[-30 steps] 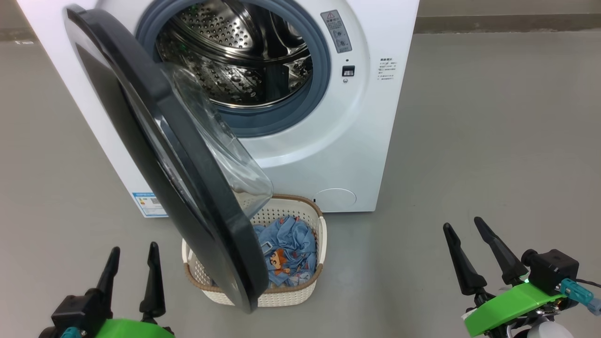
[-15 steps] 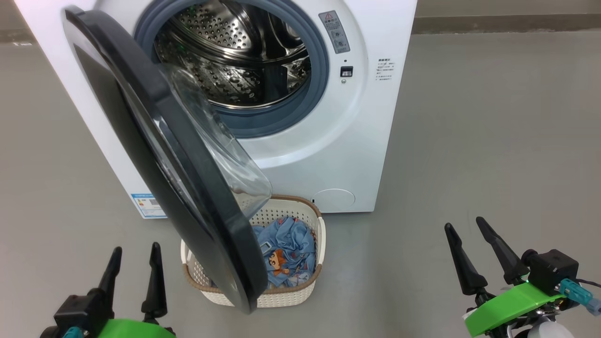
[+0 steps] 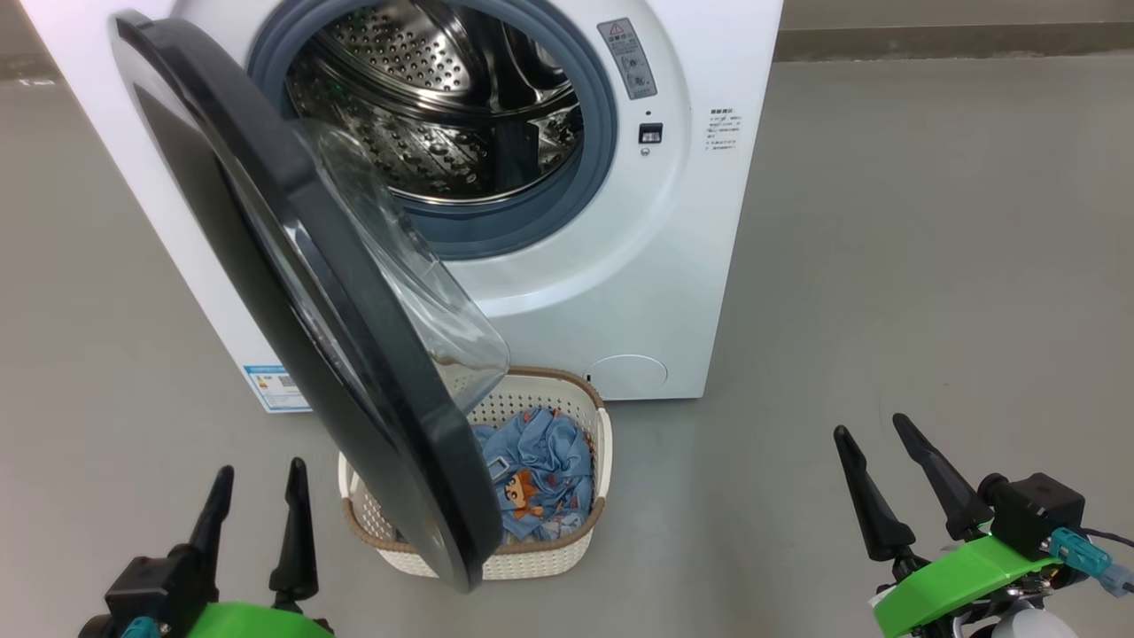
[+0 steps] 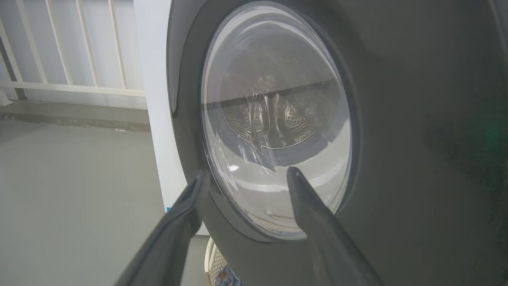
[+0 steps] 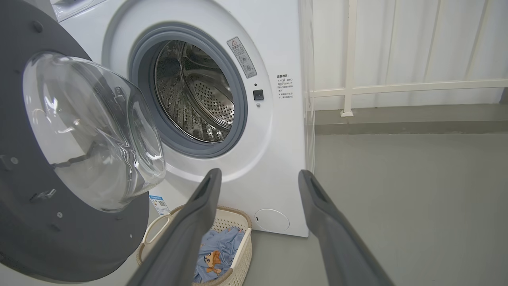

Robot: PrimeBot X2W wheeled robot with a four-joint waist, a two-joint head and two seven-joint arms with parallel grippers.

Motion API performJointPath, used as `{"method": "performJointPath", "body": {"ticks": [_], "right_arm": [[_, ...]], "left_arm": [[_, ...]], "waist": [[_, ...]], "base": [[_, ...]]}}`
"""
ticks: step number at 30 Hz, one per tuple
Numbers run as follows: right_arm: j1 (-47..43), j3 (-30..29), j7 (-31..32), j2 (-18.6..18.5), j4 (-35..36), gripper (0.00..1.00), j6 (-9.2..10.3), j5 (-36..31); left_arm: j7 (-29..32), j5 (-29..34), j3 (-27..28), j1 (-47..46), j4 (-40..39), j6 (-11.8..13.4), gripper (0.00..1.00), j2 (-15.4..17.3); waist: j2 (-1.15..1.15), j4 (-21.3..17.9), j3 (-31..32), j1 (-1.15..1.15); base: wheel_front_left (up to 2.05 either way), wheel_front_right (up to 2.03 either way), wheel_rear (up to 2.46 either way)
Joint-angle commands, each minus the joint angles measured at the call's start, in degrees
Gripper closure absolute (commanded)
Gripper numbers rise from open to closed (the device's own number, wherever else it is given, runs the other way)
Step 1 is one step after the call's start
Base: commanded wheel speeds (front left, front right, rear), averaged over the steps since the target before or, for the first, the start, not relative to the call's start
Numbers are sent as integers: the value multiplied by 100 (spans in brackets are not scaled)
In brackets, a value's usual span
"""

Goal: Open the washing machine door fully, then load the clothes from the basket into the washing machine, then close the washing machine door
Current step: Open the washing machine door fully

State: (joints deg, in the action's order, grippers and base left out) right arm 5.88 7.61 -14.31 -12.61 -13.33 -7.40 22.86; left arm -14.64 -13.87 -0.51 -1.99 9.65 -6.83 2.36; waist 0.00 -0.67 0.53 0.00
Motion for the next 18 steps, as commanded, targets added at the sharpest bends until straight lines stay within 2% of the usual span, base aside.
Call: {"method": "performJointPath", "body": {"ticks": [1,2,4,11,18], "right_arm": [[93,133,-69,-40,114,0,-9,-54],[96,137,-69,-38,110,0,-9,-56],[99,139,-69,-30,108,0,-9,-61],[116,124,-69,-5,114,0,-9,-63],[111,88,-69,33,132,0,-9,-74]], "left_arm": [[-36,69,180,-137,-114,-2,24,62],[-36,67,180,-143,-114,-3,56,62],[-36,64,183,-155,-120,-6,100,62],[-36,104,220,-206,-328,-8,100,61],[-36,224,98,-280,-1145,22,100,59]], "waist": [[0,-3,-6,0],[0,-5,-7,0],[0,-9,-9,0],[0,-2,-24,0],[0,38,-16,0]], "base": [[0,0,0],[0,0,0],[0,0,0],[0,0,0],[0,0,0]]}}
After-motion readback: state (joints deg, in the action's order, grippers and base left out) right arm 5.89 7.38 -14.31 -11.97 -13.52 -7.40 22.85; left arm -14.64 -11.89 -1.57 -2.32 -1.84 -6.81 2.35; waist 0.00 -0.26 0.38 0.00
